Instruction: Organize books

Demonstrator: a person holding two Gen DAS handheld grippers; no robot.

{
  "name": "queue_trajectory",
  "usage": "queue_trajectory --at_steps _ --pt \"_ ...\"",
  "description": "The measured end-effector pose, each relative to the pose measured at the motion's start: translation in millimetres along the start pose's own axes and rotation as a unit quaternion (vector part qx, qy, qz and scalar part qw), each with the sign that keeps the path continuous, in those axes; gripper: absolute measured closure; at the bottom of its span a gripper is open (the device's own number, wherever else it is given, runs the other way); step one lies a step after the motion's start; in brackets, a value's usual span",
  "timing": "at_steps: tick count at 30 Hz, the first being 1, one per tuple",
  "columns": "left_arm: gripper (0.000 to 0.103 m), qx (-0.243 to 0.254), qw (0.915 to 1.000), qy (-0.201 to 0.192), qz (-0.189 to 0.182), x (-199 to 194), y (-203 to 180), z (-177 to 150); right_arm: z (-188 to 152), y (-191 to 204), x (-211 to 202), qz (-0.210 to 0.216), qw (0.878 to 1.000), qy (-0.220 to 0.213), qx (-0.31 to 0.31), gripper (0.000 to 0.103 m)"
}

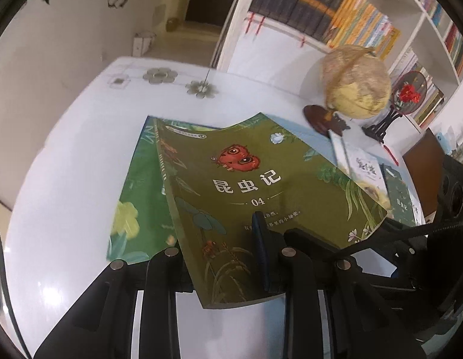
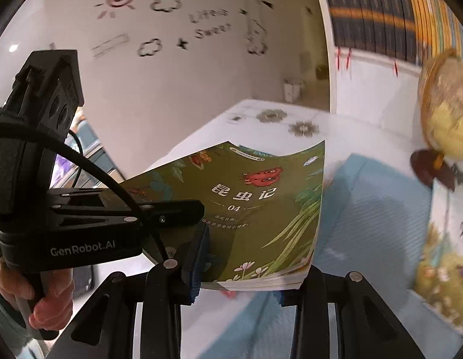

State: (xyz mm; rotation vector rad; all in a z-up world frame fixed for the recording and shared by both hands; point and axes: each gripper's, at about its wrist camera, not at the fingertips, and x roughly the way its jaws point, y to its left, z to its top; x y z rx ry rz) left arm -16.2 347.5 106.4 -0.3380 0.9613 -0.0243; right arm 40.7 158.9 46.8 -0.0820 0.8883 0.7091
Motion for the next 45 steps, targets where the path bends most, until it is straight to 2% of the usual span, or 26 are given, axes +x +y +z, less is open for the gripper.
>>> queue_trajectory --at_steps 5,8,12,15,17,19,21,24,27,31,34,36,39,42,44,45 --pt "0.076 -0.015 0.9994 0.023 -0.023 24.0 36.9 6.8 -2.3 4.0 30.4 -0.021 0.999 0.008 0.045 0.068" --pt "0.075 -0.027 0.9986 0.041 -0.021 30.3 53.3 7.8 -10.9 10.7 40.4 -0.018 0.998 0.018 0.063 0.068" --pt "0.075 -0.048 0.9977 0.049 -0.001 33.4 77.9 4.6 -14.9 22.4 55.2 -0.032 0.997 0.037 0.063 0.068" --pt "0.075 -0.051 0.9959 0.066 0.034 36.1 90.5 2.2 -16.5 23.7 64.4 -0.037 0.996 0.053 0.064 0.068" --pt "0.075 -0.069 0.9956 0.061 0.018 30.3 98.1 -0.2 -18.4 25.9 71.5 -0.037 0.995 0.072 0.057 0.067" --pt "0.075 -0.081 0.9953 0.046 0.027 20.6 101.2 -1.3 -22.1 27.4 74.4 -0.033 0.994 0.086 0.053 0.066" --pt "0.075 -0.068 0.9963 0.034 0.041 9.1 96.6 -1.7 -25.7 27.8 73.7 -0.024 0.991 0.116 0.054 0.061" --pt "0.073 -0.033 0.9984 0.025 0.039 -3.9 77.6 -1.2 -41.6 25.5 51.9 -0.041 0.988 0.143 0.040 0.057" --pt "0.070 -0.010 0.9997 0.022 0.003 -7.8 48.7 0.2 -69.7 11.1 15.6 -0.072 0.985 0.147 0.047 0.048" --pt "0.066 0.025 0.9980 0.035 -0.047 2.8 -7.6 -0.3 -97.5 -25.3 -32.9 -0.127 0.977 0.152 0.081 0.048" --pt "0.065 0.062 0.9929 0.050 -0.088 11.8 -64.7 -5.3 -106.8 -64.7 -75.8 -0.177 0.966 0.137 0.129 0.048" --pt "0.060 0.086 0.9898 0.055 -0.100 15.1 -97.8 -10.0 -109.1 -89.4 -104.4 -0.201 0.960 0.116 0.159 0.048" --pt "0.060 0.119 0.9828 0.071 -0.122 19.7 -154.8 -18.5 -112.4 -128.8 -147.7 -0.238 0.947 0.087 0.195 0.045" --pt "0.060 0.126 0.9806 0.051 -0.141 13.2 -201.9 -21.7 -116.1 -167.4 -183.1 -0.266 0.939 0.064 0.210 0.036" --pt "0.055 0.144 0.9791 0.043 -0.137 13.7 -232.2 -22.5 -121.9 -193.8 -205.2 -0.279 0.935 0.049 0.214 0.028" --pt "0.038 0.155 0.9782 0.042 -0.131 17.3 -251.4 -23.1 -126.4 -211.6 -217.4 -0.286 0.932 0.044 0.217 0.024"
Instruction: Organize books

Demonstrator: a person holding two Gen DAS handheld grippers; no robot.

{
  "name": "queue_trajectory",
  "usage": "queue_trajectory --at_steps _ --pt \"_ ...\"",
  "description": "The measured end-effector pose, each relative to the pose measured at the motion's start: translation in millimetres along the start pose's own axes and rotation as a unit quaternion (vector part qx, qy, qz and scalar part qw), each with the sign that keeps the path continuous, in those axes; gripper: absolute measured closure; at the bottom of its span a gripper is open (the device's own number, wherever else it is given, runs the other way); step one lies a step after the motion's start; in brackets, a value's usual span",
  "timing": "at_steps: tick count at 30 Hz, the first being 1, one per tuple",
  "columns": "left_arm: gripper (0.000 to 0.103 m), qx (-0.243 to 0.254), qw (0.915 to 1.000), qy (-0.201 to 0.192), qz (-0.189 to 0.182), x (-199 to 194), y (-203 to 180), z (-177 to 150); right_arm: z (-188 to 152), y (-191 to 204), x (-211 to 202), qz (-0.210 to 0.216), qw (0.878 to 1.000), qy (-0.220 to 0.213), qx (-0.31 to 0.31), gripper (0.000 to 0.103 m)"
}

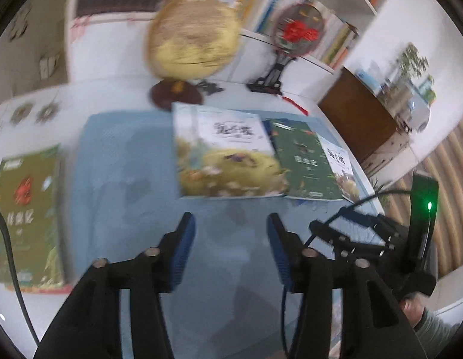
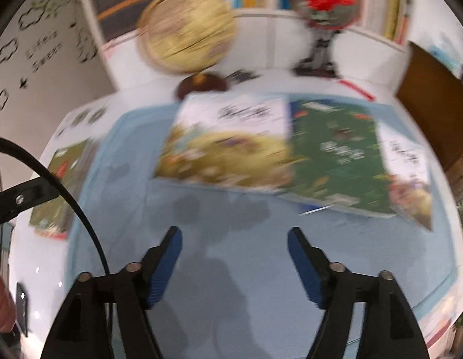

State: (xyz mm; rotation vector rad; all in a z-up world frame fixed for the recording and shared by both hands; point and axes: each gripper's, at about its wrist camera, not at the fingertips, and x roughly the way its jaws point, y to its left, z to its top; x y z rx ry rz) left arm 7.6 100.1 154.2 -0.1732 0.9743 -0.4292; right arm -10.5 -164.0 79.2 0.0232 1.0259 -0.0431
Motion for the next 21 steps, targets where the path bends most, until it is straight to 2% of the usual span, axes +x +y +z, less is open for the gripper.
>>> queue_trajectory --at_steps 1,2,5,9,11,13,19,21 --pt "0.017 0.006 1.0000 -0.001 0.005 7.2 -12.0 4.5 4.0 -15.7 2.7 -0.004 1.000 0.001 0.003 0.024" --pt "0.013 0.012 0.9999 -0.004 0.006 14.7 -25.5 8.9 8.0 -38.7 6.6 -0.007 1.000 0.007 0.008 0.024" --pt "0.013 0.037 0.9992 -0.009 -0.014 49.7 -65.3 28.0 17.4 -89.8 13.8 -0.002 1.000 0.011 0.029 0.024" --pt "0.014 0.026 0.9991 0.028 -0.020 120.4 -92.8 56.2 34.6 -157.7 39.7 0.010 0.998 0.032 0.060 0.024" --pt "0.014 0.021 0.9989 0.039 -0.017 153.0 -103.7 64.9 41.9 -179.2 53.6 0.012 0.997 0.044 0.065 0.024" --pt "0.014 0.025 0.9984 0.048 -0.013 187.4 -114.3 74.0 49.2 -195.4 67.2 0.022 0.996 0.052 0.062 0.024" --pt "0.016 0.052 0.9966 0.063 -0.012 252.5 -125.3 92.3 62.8 -214.1 96.0 0.029 0.997 0.053 0.038 0.024" --pt "0.016 0.052 0.9942 0.091 -0.021 270.4 -126.5 96.4 66.5 -218.6 103.0 0.029 0.998 0.053 0.036 0.030"
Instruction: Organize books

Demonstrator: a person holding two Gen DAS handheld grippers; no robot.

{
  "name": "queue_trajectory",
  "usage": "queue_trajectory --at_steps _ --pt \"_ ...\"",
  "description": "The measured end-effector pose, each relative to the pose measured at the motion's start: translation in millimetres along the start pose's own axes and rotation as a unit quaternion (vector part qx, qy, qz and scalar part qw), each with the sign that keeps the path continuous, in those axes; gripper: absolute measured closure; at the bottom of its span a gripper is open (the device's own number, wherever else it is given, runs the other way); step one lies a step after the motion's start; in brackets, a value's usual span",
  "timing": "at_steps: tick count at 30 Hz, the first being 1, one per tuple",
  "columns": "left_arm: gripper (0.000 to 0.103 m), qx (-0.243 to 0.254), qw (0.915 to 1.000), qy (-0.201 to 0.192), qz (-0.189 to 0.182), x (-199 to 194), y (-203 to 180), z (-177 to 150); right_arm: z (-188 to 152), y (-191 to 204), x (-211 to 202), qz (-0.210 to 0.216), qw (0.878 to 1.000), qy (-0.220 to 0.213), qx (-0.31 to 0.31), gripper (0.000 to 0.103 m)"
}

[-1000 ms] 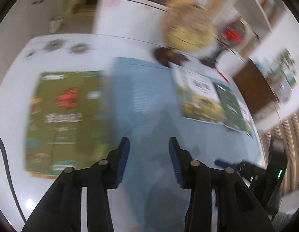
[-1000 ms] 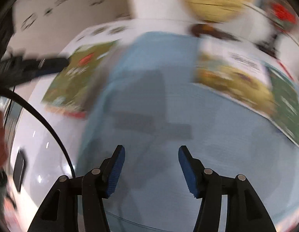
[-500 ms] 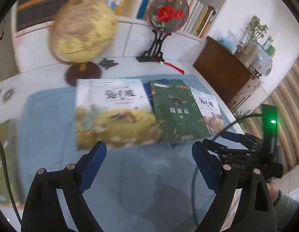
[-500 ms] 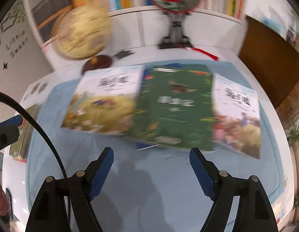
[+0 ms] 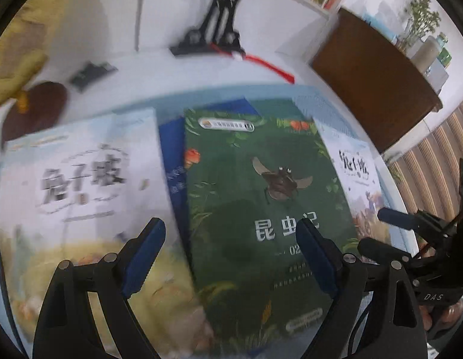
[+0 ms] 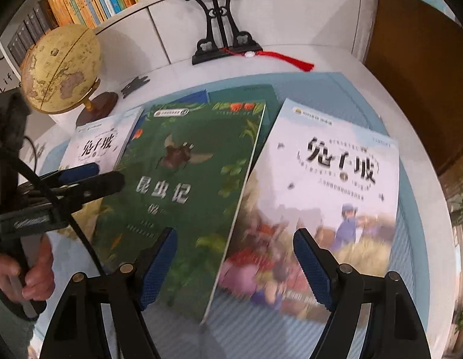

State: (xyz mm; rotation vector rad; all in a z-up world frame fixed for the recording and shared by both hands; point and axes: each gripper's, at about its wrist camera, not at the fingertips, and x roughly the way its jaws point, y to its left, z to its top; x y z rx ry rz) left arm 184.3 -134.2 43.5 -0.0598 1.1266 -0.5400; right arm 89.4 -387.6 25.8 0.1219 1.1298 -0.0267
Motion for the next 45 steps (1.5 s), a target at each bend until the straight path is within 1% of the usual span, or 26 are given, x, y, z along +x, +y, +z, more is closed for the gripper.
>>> queue_trajectory --at_steps 1,2,4,5,6,8,10,11,15,16,18,20,22,24,26,27,28,29,30,32,33,36,38,39,41,45 --pt "0.016 0.003 1.0000 0.006 -0.001 4.2 -0.3 1.9 2.9 -3.3 4.1 0.001 1.000 0.005 0.003 0.036" --pt "0.016 0.012 0.9999 0.000 0.002 4.2 -3.9 1.9 4.9 -6.5 8.1 0.003 1.000 0.012 0.009 0.039" --pt "0.017 0.012 0.9997 0.016 -0.011 6.9 -9.1 0.2 7.0 -12.5 16.4 0.027 0.999 0.026 0.022 0.051" --pt "0.017 0.008 0.9997 0.018 -0.015 7.7 -10.3 -1.8 7.2 -13.3 19.4 0.037 0.999 0.032 0.025 0.054" --pt "0.017 0.007 0.9996 0.019 -0.021 7.0 -12.3 -5.3 6.7 -11.7 18.7 0.036 0.999 0.026 0.019 0.056" --pt "0.020 -0.002 0.9988 0.022 -0.043 3.0 -15.8 -13.5 5.9 -5.7 18.3 0.045 0.999 0.028 0.000 0.060" --pt "0.021 -0.021 0.9982 0.018 -0.053 -6.4 -20.8 -27.8 0.9 2.7 14.3 0.014 0.999 0.021 -0.037 0.059" --pt "0.021 -0.026 0.9981 0.015 -0.054 -10.6 -23.0 -35.6 -1.8 4.3 13.3 0.012 0.998 0.023 -0.049 0.059" --pt "0.021 -0.061 0.9952 0.016 -0.074 -24.9 -30.7 -81.1 -27.1 1.2 3.4 0.032 0.996 0.042 -0.075 0.059" --pt "0.022 -0.064 0.9950 0.018 -0.074 -26.7 -33.7 -93.2 -34.4 1.1 1.6 0.034 0.995 0.044 -0.082 0.059" --pt "0.028 -0.066 0.9959 0.020 -0.059 -31.9 -38.5 -111.4 -47.2 1.0 -1.7 0.040 0.994 0.051 -0.092 0.059" --pt "0.030 -0.075 0.9958 0.027 -0.045 -38.5 -41.7 -127.3 -55.8 0.5 -6.5 0.041 0.993 0.057 -0.091 0.059" --pt "0.035 -0.090 0.9950 0.030 -0.030 -45.0 -41.7 -142.3 -65.5 1.1 -12.9 0.033 0.993 0.053 -0.099 0.059" --pt "0.037 -0.111 0.9926 0.039 -0.030 -47.0 -40.7 -156.4 -75.0 1.7 -15.2 0.028 0.992 0.058 -0.104 0.060" --pt "0.038 -0.112 0.9928 0.032 -0.028 -49.3 -42.0 -161.6 -81.9 2.6 -15.5 0.032 0.992 0.064 -0.106 0.061" --pt "0.042 -0.110 0.9932 0.030 -0.023 -49.0 -43.0 -163.1 -85.9 4.2 -15.2 0.033 0.991 0.066 -0.109 0.061" --pt "0.051 -0.109 0.9934 0.030 -0.020 -47.5 -43.7 -163.5 -88.3 5.3 -14.5 0.037 0.991 0.069 -0.111 0.061" --pt "0.055 -0.108 0.9935 0.031 -0.020 -44.6 -43.4 -161.8 -90.3 6.4 -13.9 0.043 0.990 0.073 -0.111 0.062" --pt "0.056 -0.107 0.9937 0.028 -0.018 -43.2 -43.5 -159.4 -92.2 7.3 -13.5 0.053 0.990 0.076 -0.109 0.062" --pt "0.056 -0.111 0.9933 0.020 -0.022 -43.0 -42.3 -159.4 -94.1 7.1 -12.1 0.056 0.990 0.074 -0.103 0.062" --pt "0.056 -0.119 0.9923 0.015 -0.033 -44.4 -40.0 -160.0 -94.6 4.6 -10.3 0.062 0.991 0.075 -0.097 0.062" --pt "0.056 -0.162 0.9811 -0.011 -0.105 -59.1 -27.9 -165.3 -94.0 -7.6 -7.8 0.083 0.991 0.081 -0.064 0.062" --pt "0.056 -0.170 0.9745 -0.030 -0.143 -72.6 -26.3 -164.7 -93.6 -13.6 -7.5 0.099 0.990 0.083 -0.049 0.062" --pt "0.056 -0.169 0.9726 -0.036 -0.155 -77.0 -27.9 -163.5 -93.7 -15.8 -7.5 0.104 0.990 0.083 -0.044 0.062" --pt "0.056 -0.170 0.9717 -0.040 -0.159 -77.2 -29.4 -162.0 -93.9 -18.2 -7.2 0.111 0.990 0.083 -0.035 0.061" --pt "0.056 -0.189 0.9713 -0.016 -0.143 -50.1 -28.4 -163.7 -95.1 -18.0 -8.3 0.118 0.989 0.082 -0.028 0.060"
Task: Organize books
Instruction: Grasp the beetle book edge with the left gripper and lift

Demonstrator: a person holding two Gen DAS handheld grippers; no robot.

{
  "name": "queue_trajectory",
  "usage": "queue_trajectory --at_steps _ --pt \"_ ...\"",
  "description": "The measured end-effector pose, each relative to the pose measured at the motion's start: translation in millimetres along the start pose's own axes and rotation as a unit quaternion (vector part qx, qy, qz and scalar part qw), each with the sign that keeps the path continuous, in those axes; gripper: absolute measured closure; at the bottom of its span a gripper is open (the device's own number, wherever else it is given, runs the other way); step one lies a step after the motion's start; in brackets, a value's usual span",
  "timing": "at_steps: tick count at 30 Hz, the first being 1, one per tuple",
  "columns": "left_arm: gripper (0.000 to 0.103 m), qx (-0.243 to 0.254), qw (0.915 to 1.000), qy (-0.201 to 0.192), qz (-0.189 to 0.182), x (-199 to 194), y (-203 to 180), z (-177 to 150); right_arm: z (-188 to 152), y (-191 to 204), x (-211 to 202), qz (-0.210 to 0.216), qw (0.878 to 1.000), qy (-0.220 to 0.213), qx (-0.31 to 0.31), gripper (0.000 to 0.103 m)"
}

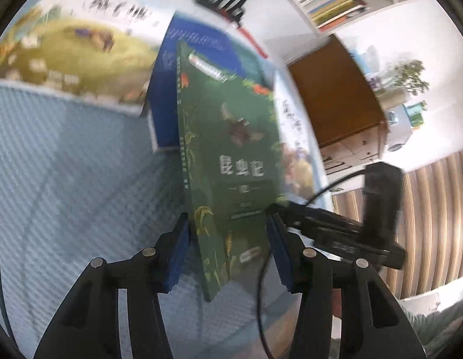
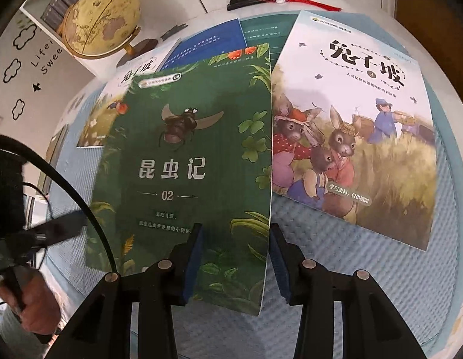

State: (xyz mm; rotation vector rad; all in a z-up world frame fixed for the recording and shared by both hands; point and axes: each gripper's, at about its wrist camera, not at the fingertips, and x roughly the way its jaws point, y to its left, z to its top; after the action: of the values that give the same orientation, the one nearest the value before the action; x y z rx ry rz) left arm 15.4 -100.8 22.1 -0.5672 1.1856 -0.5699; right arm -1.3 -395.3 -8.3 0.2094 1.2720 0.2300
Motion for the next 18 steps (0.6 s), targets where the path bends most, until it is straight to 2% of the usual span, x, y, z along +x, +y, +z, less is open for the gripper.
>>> queue_trajectory --at_steps 2,5,6,9,12,16,18 --pt "0.059 0.001 0.9999 0.005 0.014 9.6 1.6 -3.6 -1.4 0.0 -0.8 -0.002 1.000 -0.002 0.000 0.060" --pt "0.075 -0.002 0.9997 0.008 0.022 14.0 3.2 -5.3 0.6 -0.1 0.0 0.000 1.000 0.002 0.006 0.059" --pt "0.084 -0.011 0.9997 0.008 0.020 14.8 6.1 -4.5 1.5 -1.2 -0.2 0.006 1.000 0.008 0.012 0.056" --pt "0.088 -0.043 0.9986 0.018 -0.026 14.6 15.3 -2.1 -1.5 -7.0 -4.5 0.024 0.999 0.032 0.016 0.048" --pt "0.089 -0.058 0.9963 0.029 -0.056 14.0 19.5 -1.0 -12.8 -15.8 -11.9 0.030 0.999 0.029 0.017 0.047" --pt "0.089 -0.085 0.9903 0.040 -0.103 13.9 21.8 2.8 -13.1 -22.2 -11.8 0.060 0.998 0.009 0.035 0.048" --pt "0.089 -0.093 0.9880 0.044 -0.115 16.7 20.8 4.1 -7.9 -20.3 -10.2 0.069 0.997 -0.001 0.036 0.054"
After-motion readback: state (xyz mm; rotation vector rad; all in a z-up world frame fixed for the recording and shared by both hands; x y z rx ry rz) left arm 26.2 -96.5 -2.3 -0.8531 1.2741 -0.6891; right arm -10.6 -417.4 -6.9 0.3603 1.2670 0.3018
